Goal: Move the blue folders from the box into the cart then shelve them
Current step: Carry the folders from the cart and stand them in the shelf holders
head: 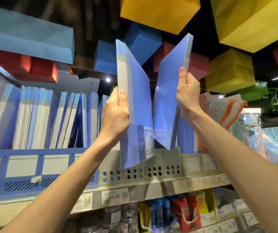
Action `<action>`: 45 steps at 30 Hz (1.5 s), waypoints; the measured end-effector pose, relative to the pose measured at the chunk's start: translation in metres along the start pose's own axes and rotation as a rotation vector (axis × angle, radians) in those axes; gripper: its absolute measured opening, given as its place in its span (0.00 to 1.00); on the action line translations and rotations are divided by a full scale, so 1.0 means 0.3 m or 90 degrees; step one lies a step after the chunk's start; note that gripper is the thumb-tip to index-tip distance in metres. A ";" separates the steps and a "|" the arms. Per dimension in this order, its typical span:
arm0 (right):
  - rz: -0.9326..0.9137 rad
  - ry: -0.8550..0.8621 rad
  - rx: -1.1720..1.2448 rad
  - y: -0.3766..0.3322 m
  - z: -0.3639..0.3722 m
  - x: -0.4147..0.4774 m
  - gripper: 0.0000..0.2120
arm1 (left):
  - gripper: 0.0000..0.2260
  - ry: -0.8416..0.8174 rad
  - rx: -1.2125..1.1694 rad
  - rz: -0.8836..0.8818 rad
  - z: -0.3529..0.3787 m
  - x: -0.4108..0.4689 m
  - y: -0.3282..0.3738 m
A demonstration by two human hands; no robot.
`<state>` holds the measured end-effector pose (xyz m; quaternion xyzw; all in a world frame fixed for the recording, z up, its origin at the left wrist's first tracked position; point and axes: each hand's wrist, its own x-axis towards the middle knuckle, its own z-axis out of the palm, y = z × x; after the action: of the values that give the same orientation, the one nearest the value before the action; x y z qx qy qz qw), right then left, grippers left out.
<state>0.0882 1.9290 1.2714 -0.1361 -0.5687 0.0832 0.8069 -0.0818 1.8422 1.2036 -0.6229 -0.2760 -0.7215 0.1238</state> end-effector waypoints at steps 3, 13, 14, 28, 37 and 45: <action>0.027 -0.015 0.023 0.109 0.001 0.054 0.23 | 0.17 0.042 0.055 0.004 0.037 0.023 0.012; 0.152 -0.077 0.123 0.330 0.115 0.122 0.23 | 0.15 0.108 0.245 0.046 0.049 0.046 0.115; 0.151 -0.088 0.123 0.341 0.132 0.120 0.23 | 0.15 0.115 0.251 0.044 0.051 0.053 0.116; 0.185 -0.093 0.211 0.467 0.326 0.042 0.21 | 0.15 0.082 0.263 0.026 0.056 0.080 0.095; 0.181 -0.121 0.223 0.524 0.407 0.013 0.18 | 0.17 0.060 0.248 0.028 0.057 0.118 0.090; 0.178 -0.107 0.224 0.540 0.379 0.011 0.19 | 0.16 0.055 0.225 0.020 0.061 0.124 0.072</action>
<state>-0.0144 2.0980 1.2593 -0.0631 -0.5861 0.3031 0.7487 -0.0625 1.8409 1.2463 -0.5641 -0.3831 -0.6858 0.2543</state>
